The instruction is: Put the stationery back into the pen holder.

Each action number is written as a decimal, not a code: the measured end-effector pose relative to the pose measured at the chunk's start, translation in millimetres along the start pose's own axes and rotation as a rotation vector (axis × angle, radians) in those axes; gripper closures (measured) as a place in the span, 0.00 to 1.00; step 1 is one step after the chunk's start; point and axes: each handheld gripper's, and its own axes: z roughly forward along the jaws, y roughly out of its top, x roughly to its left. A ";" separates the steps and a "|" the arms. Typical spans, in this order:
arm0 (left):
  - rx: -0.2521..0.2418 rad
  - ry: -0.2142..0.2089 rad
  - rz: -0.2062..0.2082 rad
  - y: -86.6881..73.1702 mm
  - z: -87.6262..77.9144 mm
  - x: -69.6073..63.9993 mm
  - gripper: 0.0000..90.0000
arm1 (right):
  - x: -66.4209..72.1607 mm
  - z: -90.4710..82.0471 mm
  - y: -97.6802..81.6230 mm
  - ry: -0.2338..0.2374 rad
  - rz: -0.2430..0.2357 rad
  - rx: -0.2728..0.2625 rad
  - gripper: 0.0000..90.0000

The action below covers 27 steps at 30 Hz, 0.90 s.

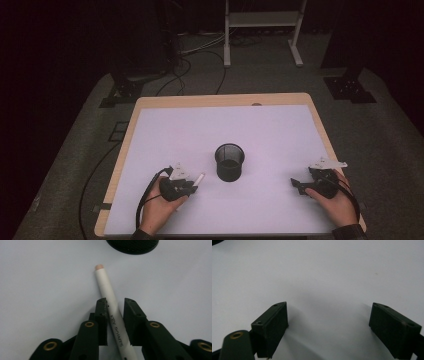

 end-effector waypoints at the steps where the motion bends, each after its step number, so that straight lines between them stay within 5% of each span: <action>1: 0.002 -0.004 -0.005 -0.4 -0.6 0.7 0.87 | -0.1 0.0 0.0 0.000 0.000 0.000 0.16; 14: 0.019 -0.024 -0.035 -14.5 -16.4 8.8 0.87 | 0.0 0.0 0.0 0.001 0.002 0.001 0.16; 16: 0.017 -0.024 -0.039 -15.4 -17.4 10.0 0.81 | 0.0 0.0 0.0 0.001 0.002 0.001 0.16; 27: 0.062 -0.011 -0.009 8.8 -11.5 8.7 0.75 | 0.0 0.0 0.0 0.001 0.002 0.001 0.16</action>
